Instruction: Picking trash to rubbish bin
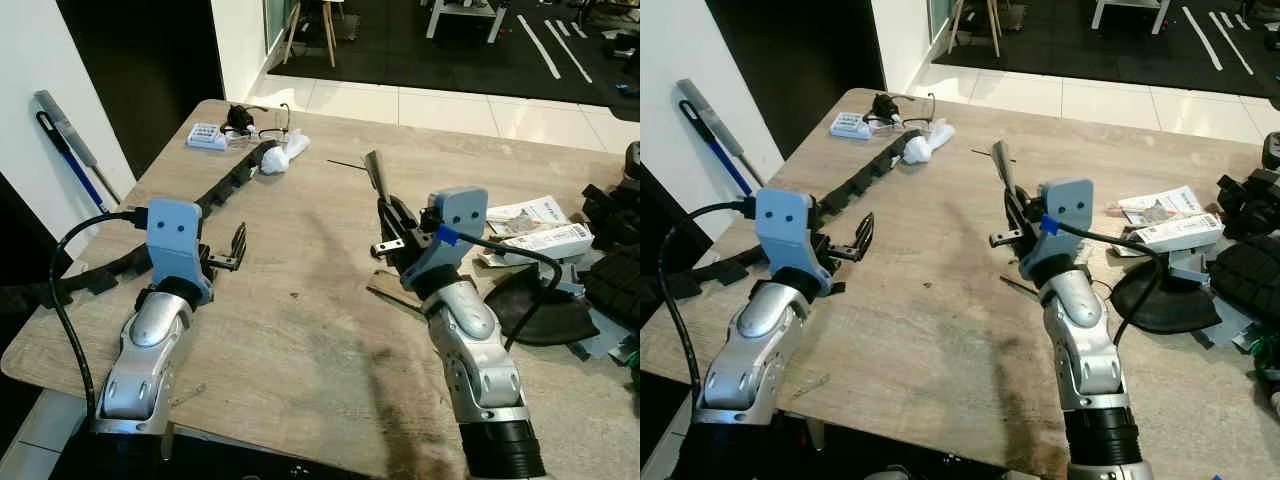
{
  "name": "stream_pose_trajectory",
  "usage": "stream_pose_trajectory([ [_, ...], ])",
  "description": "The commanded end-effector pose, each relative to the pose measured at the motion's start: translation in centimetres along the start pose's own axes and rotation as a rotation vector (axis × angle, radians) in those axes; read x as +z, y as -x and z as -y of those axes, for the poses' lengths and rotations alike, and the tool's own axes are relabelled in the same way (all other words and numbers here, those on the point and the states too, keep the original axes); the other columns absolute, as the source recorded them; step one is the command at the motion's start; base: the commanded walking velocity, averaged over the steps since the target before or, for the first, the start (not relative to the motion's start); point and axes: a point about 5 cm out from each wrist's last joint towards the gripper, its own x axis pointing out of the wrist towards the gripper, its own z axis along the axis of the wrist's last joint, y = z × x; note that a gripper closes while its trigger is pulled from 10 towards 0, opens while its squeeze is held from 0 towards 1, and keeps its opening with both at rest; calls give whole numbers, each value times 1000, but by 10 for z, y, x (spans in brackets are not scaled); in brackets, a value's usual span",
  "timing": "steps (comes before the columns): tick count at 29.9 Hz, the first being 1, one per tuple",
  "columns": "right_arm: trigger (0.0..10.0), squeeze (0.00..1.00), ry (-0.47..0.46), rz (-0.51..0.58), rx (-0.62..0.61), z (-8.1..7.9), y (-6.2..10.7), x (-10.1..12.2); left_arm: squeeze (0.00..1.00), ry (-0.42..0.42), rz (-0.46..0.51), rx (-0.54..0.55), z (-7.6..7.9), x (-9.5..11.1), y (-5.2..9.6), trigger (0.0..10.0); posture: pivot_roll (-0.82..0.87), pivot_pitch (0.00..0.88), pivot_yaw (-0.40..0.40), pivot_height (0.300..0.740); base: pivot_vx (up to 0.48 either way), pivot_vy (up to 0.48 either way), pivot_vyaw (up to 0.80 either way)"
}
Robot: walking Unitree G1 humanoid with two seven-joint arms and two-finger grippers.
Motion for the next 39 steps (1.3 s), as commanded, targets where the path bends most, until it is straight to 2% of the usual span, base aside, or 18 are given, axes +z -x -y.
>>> stream_pose_trajectory([
  [1,10000,0,2,-2,-1,-2,3,1,0,11,-12,0,3,-3,2,10000,23,158,28,740,0,0,0],
  [8,10000,0,-18,-8,-5,-4,1,1,0,17,-4,-14,7,-2,0,10000,22,158,20,740,0,0,0],
  [35,10000,0,-27,-19,2,-6,-2,-2,0,7,10,-29,7,3,-4,10000,32,150,16,740,-321,0,0],
  [39,10000,0,-26,-24,1,-6,-1,-3,0,2,-5,-38,8,1,-5,10000,30,157,22,740,0,0,0],
])
